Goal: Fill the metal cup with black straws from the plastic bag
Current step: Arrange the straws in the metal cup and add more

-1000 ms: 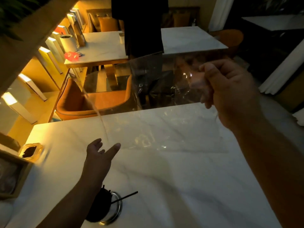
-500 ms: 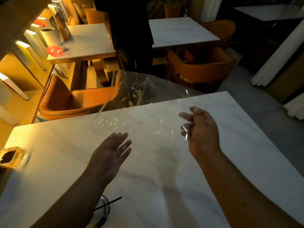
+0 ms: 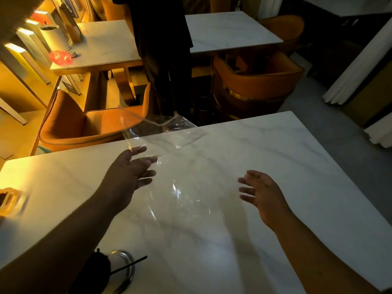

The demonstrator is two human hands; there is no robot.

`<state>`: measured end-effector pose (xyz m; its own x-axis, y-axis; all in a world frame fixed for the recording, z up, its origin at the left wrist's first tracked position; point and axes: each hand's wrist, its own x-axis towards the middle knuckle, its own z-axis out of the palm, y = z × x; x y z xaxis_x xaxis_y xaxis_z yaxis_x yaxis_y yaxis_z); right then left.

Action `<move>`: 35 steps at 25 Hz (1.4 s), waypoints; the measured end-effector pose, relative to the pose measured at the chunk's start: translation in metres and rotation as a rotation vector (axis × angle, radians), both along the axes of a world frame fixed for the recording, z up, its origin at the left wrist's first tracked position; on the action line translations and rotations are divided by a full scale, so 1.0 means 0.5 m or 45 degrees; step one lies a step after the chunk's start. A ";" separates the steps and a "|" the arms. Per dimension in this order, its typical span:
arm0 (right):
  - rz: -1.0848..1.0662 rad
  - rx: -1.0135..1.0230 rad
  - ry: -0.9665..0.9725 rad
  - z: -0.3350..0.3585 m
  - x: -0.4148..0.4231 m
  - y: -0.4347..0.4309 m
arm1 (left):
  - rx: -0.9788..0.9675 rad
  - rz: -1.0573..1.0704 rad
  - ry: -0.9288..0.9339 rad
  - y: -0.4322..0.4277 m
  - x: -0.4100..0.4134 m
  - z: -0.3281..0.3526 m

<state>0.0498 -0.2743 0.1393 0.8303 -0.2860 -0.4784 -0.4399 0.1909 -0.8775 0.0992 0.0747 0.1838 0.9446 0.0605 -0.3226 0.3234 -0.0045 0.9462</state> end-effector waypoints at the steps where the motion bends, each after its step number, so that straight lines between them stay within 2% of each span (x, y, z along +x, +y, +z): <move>1: 0.055 -0.076 0.023 -0.006 0.002 -0.010 | 0.025 -0.060 0.005 -0.001 0.006 0.003; 3: 0.179 -0.143 0.046 -0.010 0.010 -0.018 | 0.053 -0.174 0.028 -0.008 0.015 0.003; 7: 0.347 0.051 0.051 -0.003 0.032 -0.021 | 0.052 -0.346 0.094 -0.035 0.024 -0.010; 10: 0.382 0.133 0.035 -0.003 0.043 -0.020 | 0.009 -0.383 0.163 -0.056 0.027 -0.023; 12: 0.340 0.098 0.003 -0.007 0.049 -0.021 | 0.032 -0.325 0.219 -0.070 0.029 -0.038; 15: 0.238 -0.094 0.004 -0.024 0.055 -0.031 | 0.216 -0.188 0.292 -0.093 0.032 -0.079; 18: 0.191 -0.274 0.044 -0.063 0.048 -0.047 | 0.451 -0.167 0.255 -0.129 0.033 -0.136; 25: 0.284 -0.793 0.184 -0.202 0.009 -0.079 | 0.964 -0.394 0.096 -0.197 0.020 -0.287; 28: 0.407 -0.992 0.284 -0.259 -0.015 -0.077 | 0.998 -0.508 0.154 -0.223 0.004 -0.343; 29: 0.457 -1.069 0.312 -0.277 -0.028 -0.075 | 1.058 -0.552 0.153 -0.229 -0.004 -0.360; 31: 0.594 -1.384 0.340 -0.314 -0.056 -0.066 | 1.271 -0.627 0.088 -0.239 -0.030 -0.387; 33: 0.787 -1.687 0.193 -0.348 -0.088 -0.052 | 1.484 -0.755 -0.065 -0.251 -0.060 -0.411; 35: 0.999 -1.743 0.091 -0.376 -0.109 -0.042 | 1.561 -0.926 -0.167 -0.263 -0.084 -0.434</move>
